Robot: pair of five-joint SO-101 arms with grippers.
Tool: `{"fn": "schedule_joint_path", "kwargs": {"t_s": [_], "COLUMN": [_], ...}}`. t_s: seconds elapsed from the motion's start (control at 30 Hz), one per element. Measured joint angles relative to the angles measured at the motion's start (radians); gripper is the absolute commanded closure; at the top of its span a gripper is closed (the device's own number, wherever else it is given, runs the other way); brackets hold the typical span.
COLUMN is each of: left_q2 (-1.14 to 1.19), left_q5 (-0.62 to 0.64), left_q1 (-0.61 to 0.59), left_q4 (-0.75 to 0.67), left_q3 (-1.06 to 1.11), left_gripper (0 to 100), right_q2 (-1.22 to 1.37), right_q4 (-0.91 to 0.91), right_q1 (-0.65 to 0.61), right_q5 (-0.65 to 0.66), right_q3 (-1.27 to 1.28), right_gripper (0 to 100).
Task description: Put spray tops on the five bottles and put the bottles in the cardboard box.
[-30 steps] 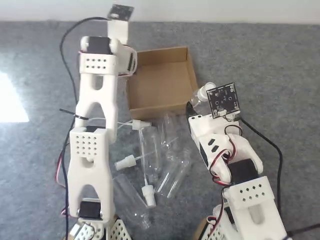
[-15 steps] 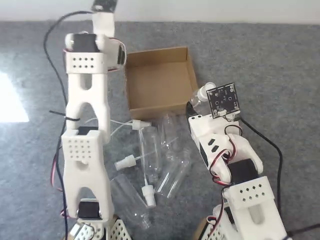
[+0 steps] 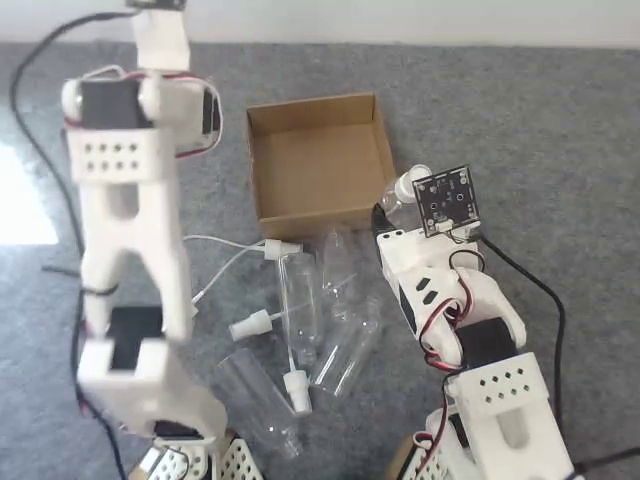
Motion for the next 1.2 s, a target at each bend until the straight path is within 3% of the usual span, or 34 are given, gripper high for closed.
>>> {"fn": "schedule_joint_path", "kwargs": {"t_s": [0.17, 0.53, 0.63, 0.93, 1.2], "left_q2": [-0.227, -0.700, -0.769, -0.884, -0.980], "left_q5": [0.002, 0.003, 0.055, 0.192, 0.210], "left_q1": [-0.037, -0.133, -0.155, -0.169, -0.169], "left_q4": [-0.100, -0.525, -0.615, -0.806, -0.914], "left_q3": [0.284, 1.022, 1.175, 1.482, 1.642], "left_gripper": [91, 91, 91, 91, 91], "right_q2": [0.000, 0.000, 0.000, 0.000, 0.000], "right_q4": [0.000, 0.000, 0.000, 0.003, 0.003], "right_q1": [0.000, 0.000, 0.000, -0.029, -0.110], "right_q5": [0.000, 0.000, 0.000, 0.000, 0.000], "right_q3": [0.000, 0.000, 0.000, -0.054, -0.149], "right_gripper": [88.4, 88.4, 88.4, 88.4, 88.4]}}
